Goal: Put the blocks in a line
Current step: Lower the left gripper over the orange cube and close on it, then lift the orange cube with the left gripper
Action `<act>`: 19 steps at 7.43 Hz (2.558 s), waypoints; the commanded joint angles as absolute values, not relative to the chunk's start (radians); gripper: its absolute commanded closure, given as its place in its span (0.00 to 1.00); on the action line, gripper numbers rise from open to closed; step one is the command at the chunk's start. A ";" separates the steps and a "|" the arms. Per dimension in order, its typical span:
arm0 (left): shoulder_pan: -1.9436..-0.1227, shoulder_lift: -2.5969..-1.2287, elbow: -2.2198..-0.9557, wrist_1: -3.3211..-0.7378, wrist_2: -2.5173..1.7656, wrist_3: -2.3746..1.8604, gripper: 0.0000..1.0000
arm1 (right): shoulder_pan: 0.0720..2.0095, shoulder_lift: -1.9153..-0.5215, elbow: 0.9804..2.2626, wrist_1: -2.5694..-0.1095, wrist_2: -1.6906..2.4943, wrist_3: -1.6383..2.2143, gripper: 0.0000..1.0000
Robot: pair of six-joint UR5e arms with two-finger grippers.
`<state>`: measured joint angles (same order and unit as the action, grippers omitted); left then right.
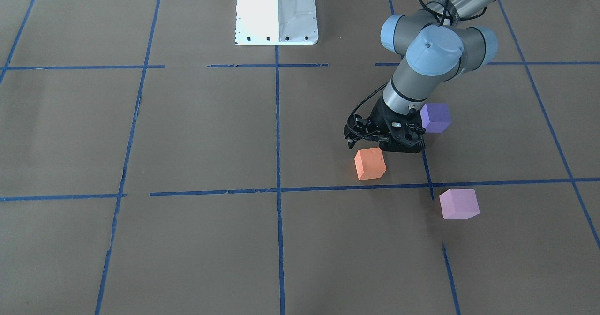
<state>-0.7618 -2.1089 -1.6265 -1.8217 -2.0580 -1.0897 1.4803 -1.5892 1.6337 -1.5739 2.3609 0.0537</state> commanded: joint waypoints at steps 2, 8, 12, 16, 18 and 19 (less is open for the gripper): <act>-0.761 -2.103 -1.614 -1.769 -2.056 -1.083 0.00 | 1.480 -1.589 1.634 -1.574 2.361 0.054 0.00; -0.752 -2.167 -1.490 -1.781 -2.051 -1.088 0.00 | 1.480 -1.589 1.634 -1.574 2.361 0.054 0.00; -0.727 -2.184 -1.407 -1.834 -2.051 -1.089 0.02 | 1.480 -1.589 1.634 -1.574 2.361 0.054 0.00; -0.726 -2.181 -1.393 -1.858 -2.051 -1.095 0.47 | 1.480 -1.589 1.634 -1.574 2.361 0.054 0.00; -0.732 -2.178 -1.399 -1.852 -2.052 -1.095 0.78 | 1.480 -1.589 1.634 -1.575 2.361 0.054 0.00; -0.748 -2.180 -1.435 -1.844 -2.052 -1.092 0.85 | 1.480 -1.589 1.634 -1.574 2.361 0.054 0.00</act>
<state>-0.7337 -2.1797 -1.4058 -1.8508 -2.0519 -1.0947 1.4803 -1.5892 1.6337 -1.5746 2.3608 0.0537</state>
